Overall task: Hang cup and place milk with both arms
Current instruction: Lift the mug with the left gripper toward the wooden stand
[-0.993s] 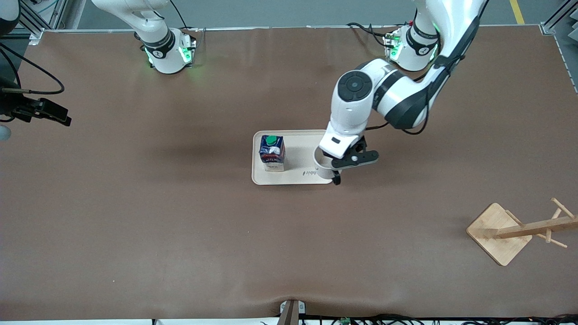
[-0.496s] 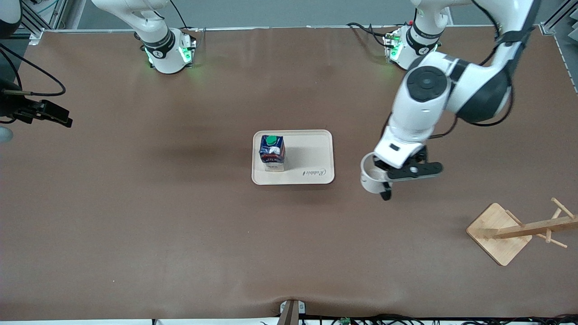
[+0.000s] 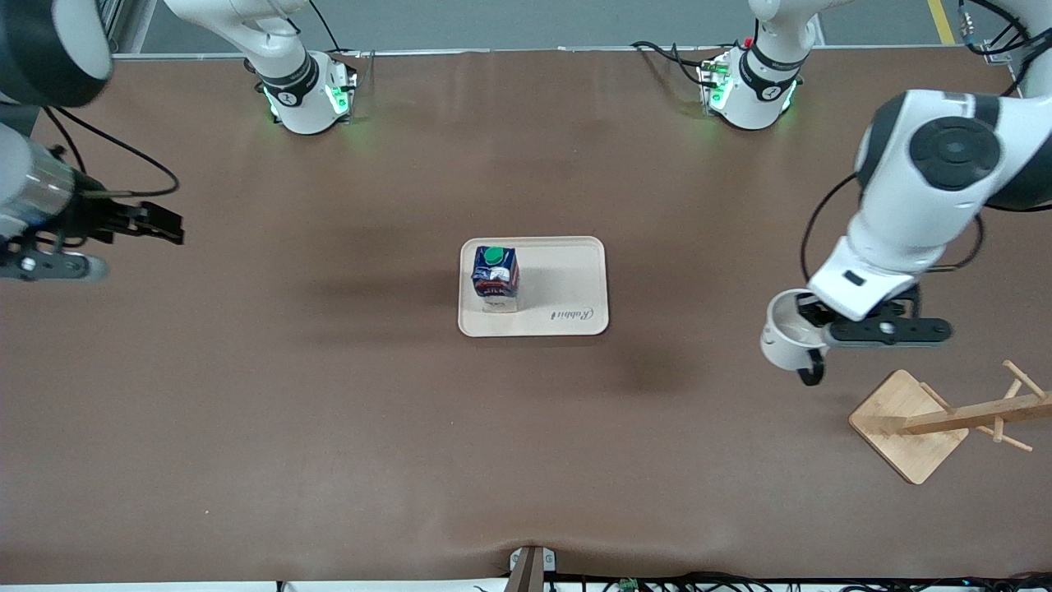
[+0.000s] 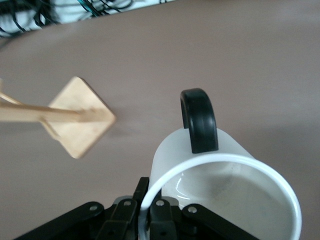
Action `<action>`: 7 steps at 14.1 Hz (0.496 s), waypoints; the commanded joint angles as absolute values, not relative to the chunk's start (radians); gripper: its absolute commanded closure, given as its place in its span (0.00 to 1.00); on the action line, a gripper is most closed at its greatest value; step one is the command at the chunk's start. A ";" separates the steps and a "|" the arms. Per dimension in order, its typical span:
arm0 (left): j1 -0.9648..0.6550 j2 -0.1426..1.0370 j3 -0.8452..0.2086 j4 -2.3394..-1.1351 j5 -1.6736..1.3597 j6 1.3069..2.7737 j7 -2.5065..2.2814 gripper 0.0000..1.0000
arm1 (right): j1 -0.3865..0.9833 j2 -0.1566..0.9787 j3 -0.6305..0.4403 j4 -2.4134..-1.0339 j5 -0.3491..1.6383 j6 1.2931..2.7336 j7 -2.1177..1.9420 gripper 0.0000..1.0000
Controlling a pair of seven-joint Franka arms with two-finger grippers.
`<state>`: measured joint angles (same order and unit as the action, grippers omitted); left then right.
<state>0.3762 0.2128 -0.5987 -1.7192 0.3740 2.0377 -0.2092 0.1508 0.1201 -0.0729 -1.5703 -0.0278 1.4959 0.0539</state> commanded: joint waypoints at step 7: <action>0.566 0.245 -0.604 -1.638 0.278 2.020 0.306 1.00 | 0.281 0.184 -0.075 -1.554 0.135 1.584 0.145 0.00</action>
<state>0.5435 0.2381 -0.5957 -1.6580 0.2970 2.0377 0.2017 0.2378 0.1668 -0.0716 -1.5679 0.1021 1.5563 0.0770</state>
